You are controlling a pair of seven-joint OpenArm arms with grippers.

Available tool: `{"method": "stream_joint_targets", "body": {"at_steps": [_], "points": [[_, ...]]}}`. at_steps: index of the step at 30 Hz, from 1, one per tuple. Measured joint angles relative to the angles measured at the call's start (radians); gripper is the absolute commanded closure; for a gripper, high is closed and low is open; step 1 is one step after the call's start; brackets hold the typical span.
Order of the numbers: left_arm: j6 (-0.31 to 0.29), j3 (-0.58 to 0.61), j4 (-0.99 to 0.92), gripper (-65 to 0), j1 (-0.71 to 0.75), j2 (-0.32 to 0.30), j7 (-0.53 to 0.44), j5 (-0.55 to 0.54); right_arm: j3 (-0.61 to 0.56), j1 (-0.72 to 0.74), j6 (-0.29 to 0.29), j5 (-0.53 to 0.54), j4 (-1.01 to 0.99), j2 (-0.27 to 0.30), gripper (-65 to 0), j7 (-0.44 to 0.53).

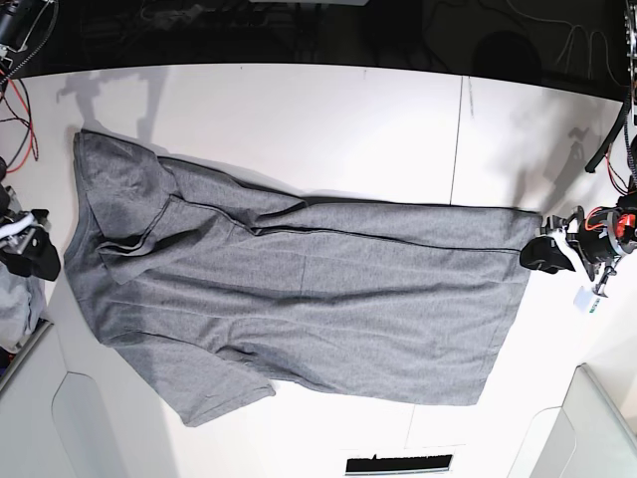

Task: Layout the t-shirt on the table in an organized manner, then fold the t-shirt properly
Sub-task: 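Lower the collar edge with both grippers and release it on the table, then grasp the shirt's collar-side corners again with both grippers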

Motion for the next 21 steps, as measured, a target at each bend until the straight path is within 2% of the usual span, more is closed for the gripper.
{"method": "stream_joint_targets", "body": {"at_steps": [2, 5, 10, 12, 15, 17, 21], "points": [[-0.015, -0.052, 0.015, -27.7, 0.040, -0.003, 0.046, -0.071, 0.053, -0.050, -0.002, 0.013, 0.002, 0.001, -32.1, -0.004], [-0.018, -0.135, 0.021, -28.3, 0.099, 0.007, 0.058, -0.151, 0.085, -0.146, -0.003, 0.014, 0.002, -0.002, -32.1, -0.008], [-0.018, -0.225, 0.024, -37.8, 0.209, 0.031, 0.064, -0.232, 0.083, -0.310, -0.001, -0.031, -0.006, -0.007, -32.2, 0.040], [-0.017, -0.228, 0.023, -37.8, 0.239, 0.055, 0.066, -0.236, 0.084, -0.346, 0.002, -0.034, -0.020, -0.007, -33.5, 0.046], [-0.015, -0.226, 0.022, -37.8, 0.237, 0.098, 0.070, -0.234, 0.084, -0.348, 0.002, -0.032, -0.043, -0.006, -40.2, 0.049], [-0.016, -0.226, 0.023, -37.8, 0.234, 0.112, 0.046, -0.227, 0.076, -0.342, 0.002, -0.019, -0.050, -0.006, -40.8, 0.059], [-0.015, -0.227, 0.023, -37.8, 0.235, 0.113, -0.055, -0.098, 0.035, -0.344, 0.002, -0.032, -0.060, -0.004, -40.7, 0.057]]}}
